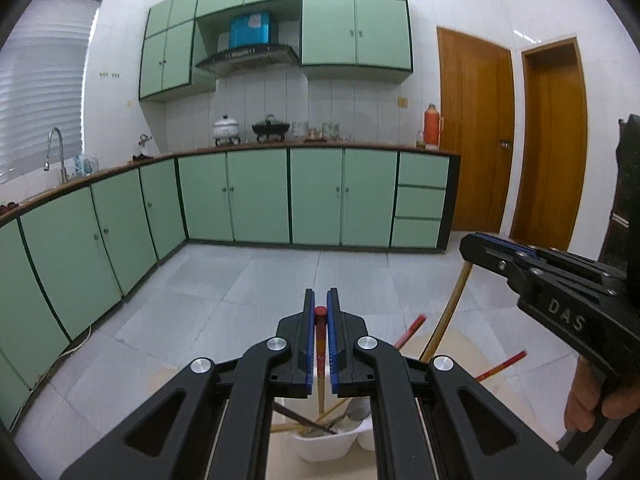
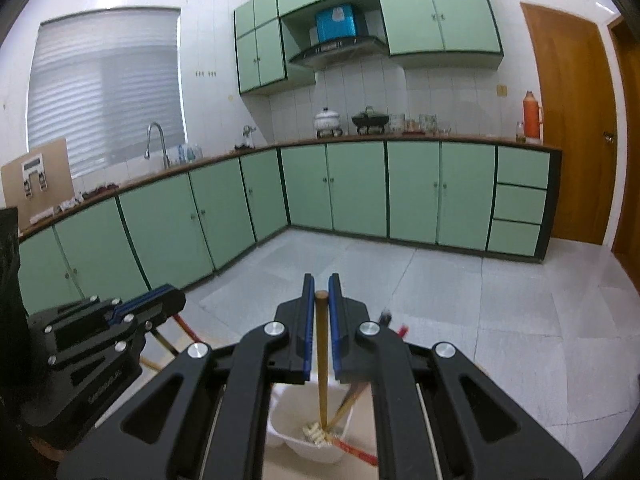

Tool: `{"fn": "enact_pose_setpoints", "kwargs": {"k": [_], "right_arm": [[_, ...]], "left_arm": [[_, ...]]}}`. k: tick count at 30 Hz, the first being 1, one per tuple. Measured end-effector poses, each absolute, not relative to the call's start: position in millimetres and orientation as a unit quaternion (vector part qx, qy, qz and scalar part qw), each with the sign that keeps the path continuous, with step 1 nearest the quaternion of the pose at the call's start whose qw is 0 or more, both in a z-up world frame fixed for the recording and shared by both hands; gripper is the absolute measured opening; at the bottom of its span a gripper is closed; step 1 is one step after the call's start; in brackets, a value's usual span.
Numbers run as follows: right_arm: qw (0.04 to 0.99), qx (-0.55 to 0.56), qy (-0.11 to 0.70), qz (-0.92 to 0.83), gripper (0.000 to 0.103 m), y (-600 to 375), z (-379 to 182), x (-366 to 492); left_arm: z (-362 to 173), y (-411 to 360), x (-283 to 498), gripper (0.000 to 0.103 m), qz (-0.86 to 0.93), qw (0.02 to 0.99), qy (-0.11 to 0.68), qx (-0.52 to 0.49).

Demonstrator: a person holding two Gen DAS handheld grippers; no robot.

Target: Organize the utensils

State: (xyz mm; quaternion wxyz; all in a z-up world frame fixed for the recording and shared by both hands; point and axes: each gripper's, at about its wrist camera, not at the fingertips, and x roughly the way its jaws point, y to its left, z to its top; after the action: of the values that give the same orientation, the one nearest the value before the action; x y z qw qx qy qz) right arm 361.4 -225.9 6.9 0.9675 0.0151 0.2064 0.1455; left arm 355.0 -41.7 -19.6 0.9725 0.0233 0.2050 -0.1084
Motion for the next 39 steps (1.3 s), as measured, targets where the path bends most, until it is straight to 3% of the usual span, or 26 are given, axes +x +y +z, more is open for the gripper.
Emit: {"fn": "enact_pose_setpoints", "kwargs": {"k": [4, 6, 7, 9, 11, 13, 15, 19, 23, 28, 39], "right_arm": [[0.966, 0.014, 0.216, 0.144, 0.012, -226.3, -2.2, 355.7], [0.969, 0.02, 0.206, 0.137, 0.018, -233.0, 2.4, 347.2], [0.97, 0.025, 0.2, 0.134, 0.027, -236.7, 6.6, 342.4], [0.974, 0.036, 0.184, 0.126, 0.039, -246.6, 16.5, 331.4], [0.977, 0.037, 0.172, 0.118, 0.047, -254.2, 25.5, 320.7], [0.981, 0.033, 0.161, 0.106, 0.061, -260.3, 31.5, 306.3], [0.984, 0.027, 0.148, 0.091, 0.066, -265.5, 34.7, 284.3], [0.986, 0.034, 0.142, 0.078, 0.089, -276.5, 31.4, 247.8], [0.984, 0.052, 0.157, 0.071, 0.095, -284.0, 21.4, 213.3], [0.978, 0.072, 0.18, 0.082, 0.097, -284.5, 10.9, 178.1], [0.974, 0.044, 0.197, 0.105, 0.098, -259.6, 9.4, 117.8]], "left_arm": [[-33.1, -41.0, 360.2, 0.007, -0.105, 0.968, 0.228, 0.024], [-32.5, -38.8, 359.1, 0.013, -0.105, 0.967, 0.233, 0.019], [-29.7, -36.3, 356.2, 0.015, -0.104, 0.967, 0.231, 0.013], [-22.1, -31.5, 347.8, 0.036, -0.1, 0.97, 0.22, 0.005], [-11.9, -26.3, 333.8, 0.048, -0.093, 0.975, 0.202, -0.003], [-2.7, -22.0, 318.3, 0.052, -0.091, 0.978, 0.187, -0.007], [3.8, -18.6, 301.4, 0.064, -0.089, 0.98, 0.177, -0.01], [11.2, -16.6, 264.2, 0.08, -0.08, 0.984, 0.16, -0.005], [13.5, -18.7, 232.9, 0.091, -0.075, 0.985, 0.158, -0.002], [10.8, -20.5, 197.3, 0.097, -0.068, 0.984, 0.164, 0.001], [9.3, -19.4, 142.6, 0.097, -0.075, 0.981, 0.18, 0.011]]}}
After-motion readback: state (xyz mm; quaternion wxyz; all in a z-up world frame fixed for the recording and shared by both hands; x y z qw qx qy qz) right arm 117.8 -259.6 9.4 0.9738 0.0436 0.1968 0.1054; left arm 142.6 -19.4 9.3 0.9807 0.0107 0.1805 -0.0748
